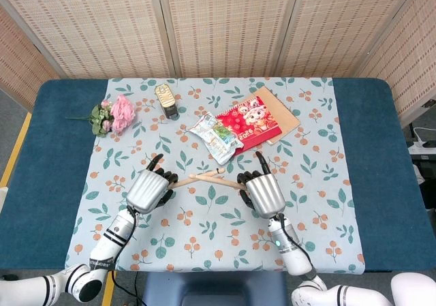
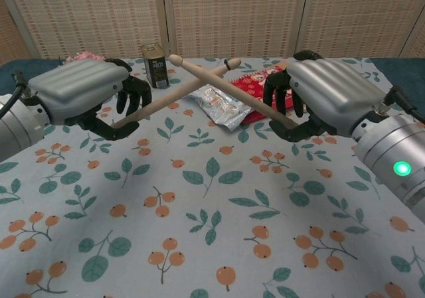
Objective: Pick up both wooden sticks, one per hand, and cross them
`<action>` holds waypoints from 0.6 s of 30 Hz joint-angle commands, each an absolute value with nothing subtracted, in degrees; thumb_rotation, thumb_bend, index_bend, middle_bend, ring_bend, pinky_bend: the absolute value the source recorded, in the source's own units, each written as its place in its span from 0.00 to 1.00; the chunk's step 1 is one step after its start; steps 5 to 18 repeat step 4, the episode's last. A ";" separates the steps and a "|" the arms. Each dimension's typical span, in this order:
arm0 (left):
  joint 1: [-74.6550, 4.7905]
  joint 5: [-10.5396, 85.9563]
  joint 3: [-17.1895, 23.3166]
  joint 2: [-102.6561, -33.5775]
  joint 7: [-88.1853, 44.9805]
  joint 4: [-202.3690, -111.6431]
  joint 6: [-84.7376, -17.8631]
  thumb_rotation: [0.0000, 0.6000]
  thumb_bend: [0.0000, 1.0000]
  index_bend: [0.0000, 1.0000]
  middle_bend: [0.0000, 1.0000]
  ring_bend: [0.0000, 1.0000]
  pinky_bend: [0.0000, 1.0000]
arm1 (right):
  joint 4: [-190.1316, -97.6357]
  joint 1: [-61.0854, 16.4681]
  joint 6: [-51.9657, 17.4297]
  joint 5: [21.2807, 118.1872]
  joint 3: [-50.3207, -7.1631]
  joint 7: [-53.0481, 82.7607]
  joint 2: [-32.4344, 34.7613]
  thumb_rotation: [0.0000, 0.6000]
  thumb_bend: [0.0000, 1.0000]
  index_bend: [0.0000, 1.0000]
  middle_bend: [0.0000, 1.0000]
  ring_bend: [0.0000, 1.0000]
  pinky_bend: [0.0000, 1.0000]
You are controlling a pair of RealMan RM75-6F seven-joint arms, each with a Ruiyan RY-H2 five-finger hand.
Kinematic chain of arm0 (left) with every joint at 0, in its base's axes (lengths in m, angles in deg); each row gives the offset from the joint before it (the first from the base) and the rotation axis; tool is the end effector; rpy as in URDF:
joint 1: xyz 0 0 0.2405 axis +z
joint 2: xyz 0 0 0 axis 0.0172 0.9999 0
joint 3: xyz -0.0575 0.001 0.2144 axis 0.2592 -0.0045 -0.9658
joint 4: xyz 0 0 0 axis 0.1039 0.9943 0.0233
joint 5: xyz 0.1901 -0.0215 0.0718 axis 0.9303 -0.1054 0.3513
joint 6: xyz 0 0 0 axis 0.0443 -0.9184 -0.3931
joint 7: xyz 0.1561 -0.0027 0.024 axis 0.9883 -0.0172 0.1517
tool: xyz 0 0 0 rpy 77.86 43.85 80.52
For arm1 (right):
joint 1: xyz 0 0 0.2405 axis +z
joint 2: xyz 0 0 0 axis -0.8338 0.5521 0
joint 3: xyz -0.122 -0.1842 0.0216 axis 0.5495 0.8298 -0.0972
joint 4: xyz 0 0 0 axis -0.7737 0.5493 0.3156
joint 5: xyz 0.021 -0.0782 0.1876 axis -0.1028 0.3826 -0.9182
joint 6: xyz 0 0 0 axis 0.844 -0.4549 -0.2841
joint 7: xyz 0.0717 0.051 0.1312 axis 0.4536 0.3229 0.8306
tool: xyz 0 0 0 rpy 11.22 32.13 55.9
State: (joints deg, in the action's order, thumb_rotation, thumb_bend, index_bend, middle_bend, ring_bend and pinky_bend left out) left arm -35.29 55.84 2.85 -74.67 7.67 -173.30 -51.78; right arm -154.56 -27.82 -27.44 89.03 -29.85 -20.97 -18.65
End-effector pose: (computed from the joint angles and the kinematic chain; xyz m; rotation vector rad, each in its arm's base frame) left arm -0.1011 0.2935 -0.0071 -1.9109 -0.6004 -1.0074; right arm -0.0902 -0.2724 -0.0241 1.6683 -0.6833 1.1111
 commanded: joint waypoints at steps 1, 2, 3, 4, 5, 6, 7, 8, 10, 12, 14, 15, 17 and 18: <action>-35.31 56.36 2.43 -74.79 7.58 -173.15 -52.05 1.00 0.51 0.87 0.89 0.50 0.13 | -154.81 -27.87 -27.61 88.80 -29.76 -21.28 -18.41 1.00 0.47 1.00 0.88 0.59 0.03; -35.32 56.46 2.30 -74.84 7.49 -173.13 -52.07 1.00 0.51 0.87 0.89 0.50 0.13 | -154.86 -27.86 -27.63 88.76 -29.71 -21.35 -18.36 1.00 0.47 1.00 0.88 0.59 0.03; -35.33 56.55 2.22 -74.87 7.42 -173.11 -52.12 1.00 0.51 0.87 0.89 0.50 0.13 | -154.97 -27.85 -27.58 88.68 -29.66 -21.29 -18.28 1.00 0.47 1.00 0.88 0.59 0.03; -35.36 56.72 2.14 -74.92 7.42 -173.04 -52.22 1.00 0.51 0.87 0.89 0.50 0.13 | -155.12 -27.85 -27.51 88.50 -29.61 -21.27 -18.20 1.00 0.48 0.99 0.88 0.59 0.03; -35.36 56.72 2.14 -74.92 7.42 -173.04 -52.22 1.00 0.51 0.87 0.89 0.50 0.13 | -155.12 -27.85 -27.51 88.50 -29.61 -21.27 -18.20 1.00 0.48 0.99 0.88 0.59 0.03; -35.36 56.72 2.14 -74.92 7.42 -173.04 -52.22 1.00 0.51 0.87 0.89 0.50 0.13 | -155.12 -27.85 -27.51 88.50 -29.61 -21.27 -18.20 1.00 0.48 0.99 0.88 0.59 0.03; -35.36 56.72 2.14 -74.92 7.42 -173.04 -52.22 1.00 0.51 0.87 0.89 0.50 0.13 | -155.12 -27.85 -27.51 88.50 -29.61 -21.27 -18.20 1.00 0.48 0.99 0.88 0.59 0.03; -35.36 56.72 2.14 -74.92 7.42 -173.04 -52.22 1.00 0.51 0.87 0.89 0.50 0.13 | -155.12 -27.85 -27.51 88.50 -29.61 -21.27 -18.20 1.00 0.48 0.99 0.88 0.59 0.03; -35.36 56.72 2.14 -74.92 7.42 -173.04 -52.22 1.00 0.51 0.87 0.89 0.50 0.13 | -155.12 -27.85 -27.51 88.50 -29.61 -21.27 -18.20 1.00 0.48 0.99 0.88 0.59 0.03; -35.36 56.72 2.14 -74.92 7.42 -173.04 -52.22 1.00 0.51 0.87 0.89 0.50 0.13 | -155.12 -27.85 -27.51 88.50 -29.61 -21.27 -18.20 1.00 0.48 0.99 0.88 0.59 0.03; -35.36 56.72 2.14 -74.92 7.42 -173.04 -52.22 1.00 0.51 0.87 0.89 0.50 0.13 | -155.12 -27.85 -27.51 88.50 -29.61 -21.27 -18.20 1.00 0.48 0.99 0.88 0.59 0.03; -35.36 56.72 2.14 -74.92 7.42 -173.04 -52.22 1.00 0.51 0.87 0.89 0.50 0.13 | -155.12 -27.85 -27.51 88.50 -29.61 -21.27 -18.20 1.00 0.48 0.99 0.88 0.59 0.03; -35.36 56.72 2.14 -74.92 7.42 -173.04 -52.22 1.00 0.51 0.87 0.89 0.50 0.13 | -155.12 -27.85 -27.51 88.50 -29.61 -21.27 -18.20 1.00 0.48 0.99 0.88 0.59 0.03; -35.36 56.72 2.14 -74.92 7.42 -173.04 -52.22 1.00 0.51 0.87 0.89 0.50 0.13 | -155.12 -27.85 -27.51 88.50 -29.61 -21.27 -18.20 1.00 0.48 0.99 0.88 0.59 0.03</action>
